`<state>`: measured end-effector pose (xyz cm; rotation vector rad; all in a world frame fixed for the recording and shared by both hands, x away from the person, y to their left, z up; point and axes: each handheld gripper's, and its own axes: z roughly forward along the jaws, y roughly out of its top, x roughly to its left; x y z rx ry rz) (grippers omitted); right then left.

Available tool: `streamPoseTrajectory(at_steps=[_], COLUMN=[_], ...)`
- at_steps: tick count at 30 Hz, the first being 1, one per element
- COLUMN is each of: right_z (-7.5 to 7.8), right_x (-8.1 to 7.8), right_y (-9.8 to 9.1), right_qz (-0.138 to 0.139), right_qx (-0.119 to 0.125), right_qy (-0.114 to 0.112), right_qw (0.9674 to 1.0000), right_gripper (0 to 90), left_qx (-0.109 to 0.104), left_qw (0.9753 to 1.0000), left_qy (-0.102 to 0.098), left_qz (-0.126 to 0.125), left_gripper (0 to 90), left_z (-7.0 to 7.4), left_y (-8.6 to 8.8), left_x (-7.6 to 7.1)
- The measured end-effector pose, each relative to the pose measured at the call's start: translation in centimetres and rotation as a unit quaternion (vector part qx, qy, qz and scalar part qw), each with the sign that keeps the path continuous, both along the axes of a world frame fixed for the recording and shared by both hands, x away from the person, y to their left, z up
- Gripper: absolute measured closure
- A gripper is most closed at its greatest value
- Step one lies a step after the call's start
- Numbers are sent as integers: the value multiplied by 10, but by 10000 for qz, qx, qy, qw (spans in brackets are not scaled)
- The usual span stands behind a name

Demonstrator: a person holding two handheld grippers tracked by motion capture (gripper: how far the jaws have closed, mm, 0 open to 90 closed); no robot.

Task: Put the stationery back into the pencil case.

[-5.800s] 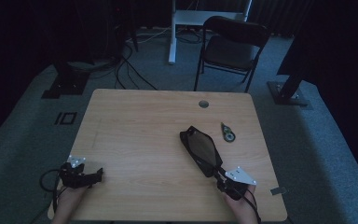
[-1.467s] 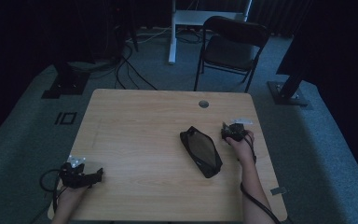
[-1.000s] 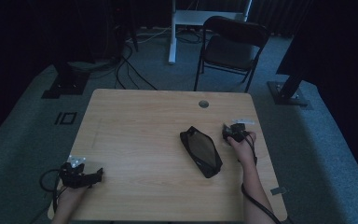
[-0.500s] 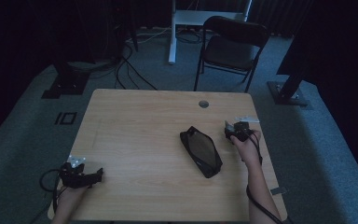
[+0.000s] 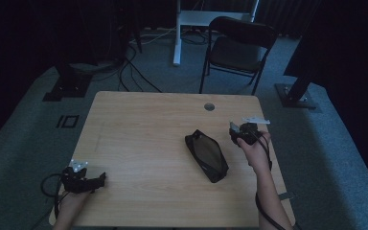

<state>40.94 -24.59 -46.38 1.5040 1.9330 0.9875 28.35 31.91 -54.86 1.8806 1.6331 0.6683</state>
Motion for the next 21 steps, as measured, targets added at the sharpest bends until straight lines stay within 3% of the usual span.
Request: streamPoseTrajectory(at_steps=[6, 11, 21], right_z=[19, 23, 33], right_x=[-14, -22, -36], right_y=[13, 19, 40], right_qz=[254, 411, 604], right_qx=[-67, 211, 125], right_qy=[-179, -136, -217], right_qw=[9995, 9988, 9979], right_gripper=[501, 501, 502], left_qx=[2, 4, 2], left_qw=[10000, 10000, 10000], left_qy=[1, 2, 1], left_qz=[-1, -2, -2], left_gripper=[6, 6, 6], left_z=[0, 0, 0], left_y=[0, 0, 0], left_x=[0, 0, 0])
